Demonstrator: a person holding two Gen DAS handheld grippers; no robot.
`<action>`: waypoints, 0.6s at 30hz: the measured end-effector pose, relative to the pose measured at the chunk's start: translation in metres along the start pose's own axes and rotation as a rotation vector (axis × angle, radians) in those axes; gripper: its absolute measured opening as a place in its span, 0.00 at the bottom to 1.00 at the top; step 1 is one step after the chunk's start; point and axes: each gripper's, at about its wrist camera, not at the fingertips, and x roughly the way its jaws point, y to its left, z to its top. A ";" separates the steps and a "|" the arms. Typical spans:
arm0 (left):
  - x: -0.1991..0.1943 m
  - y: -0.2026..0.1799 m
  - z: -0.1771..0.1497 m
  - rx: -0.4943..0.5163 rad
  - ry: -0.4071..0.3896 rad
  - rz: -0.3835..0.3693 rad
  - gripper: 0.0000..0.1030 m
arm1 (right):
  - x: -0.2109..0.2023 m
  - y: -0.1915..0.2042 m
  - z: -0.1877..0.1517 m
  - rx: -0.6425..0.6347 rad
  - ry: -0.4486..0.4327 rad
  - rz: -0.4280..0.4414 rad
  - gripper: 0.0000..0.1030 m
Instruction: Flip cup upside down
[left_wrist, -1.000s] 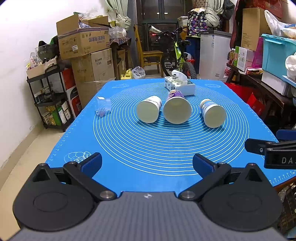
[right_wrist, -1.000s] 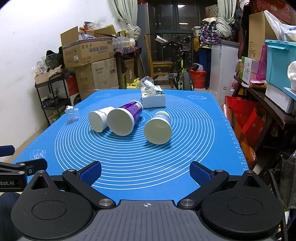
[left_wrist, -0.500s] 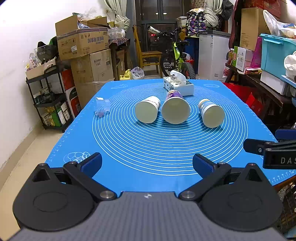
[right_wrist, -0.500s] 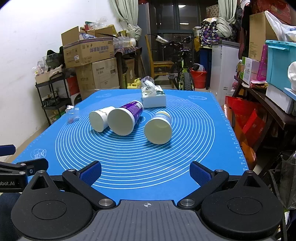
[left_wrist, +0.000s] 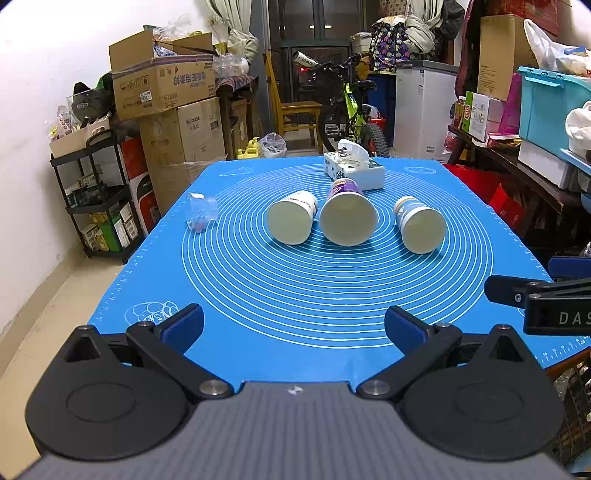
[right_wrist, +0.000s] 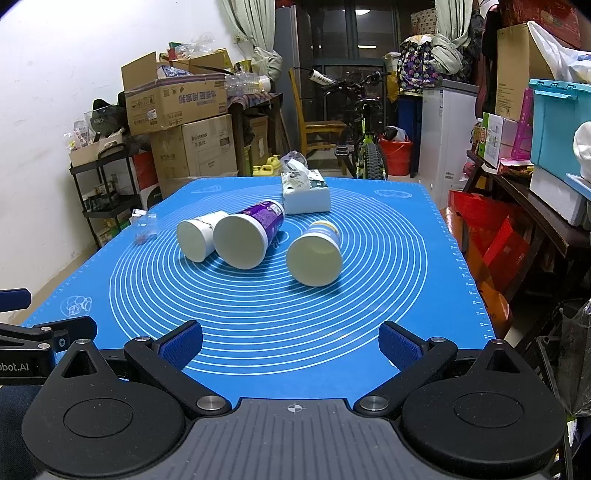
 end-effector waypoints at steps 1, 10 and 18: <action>0.001 0.001 0.000 0.001 0.000 0.000 1.00 | 0.000 0.000 0.000 0.000 0.000 0.000 0.98; -0.001 -0.001 0.001 0.003 -0.003 -0.001 1.00 | 0.000 0.000 0.000 0.000 0.000 0.000 0.98; -0.001 -0.001 0.000 0.003 -0.003 -0.001 1.00 | 0.000 0.000 0.000 0.001 0.000 0.001 0.98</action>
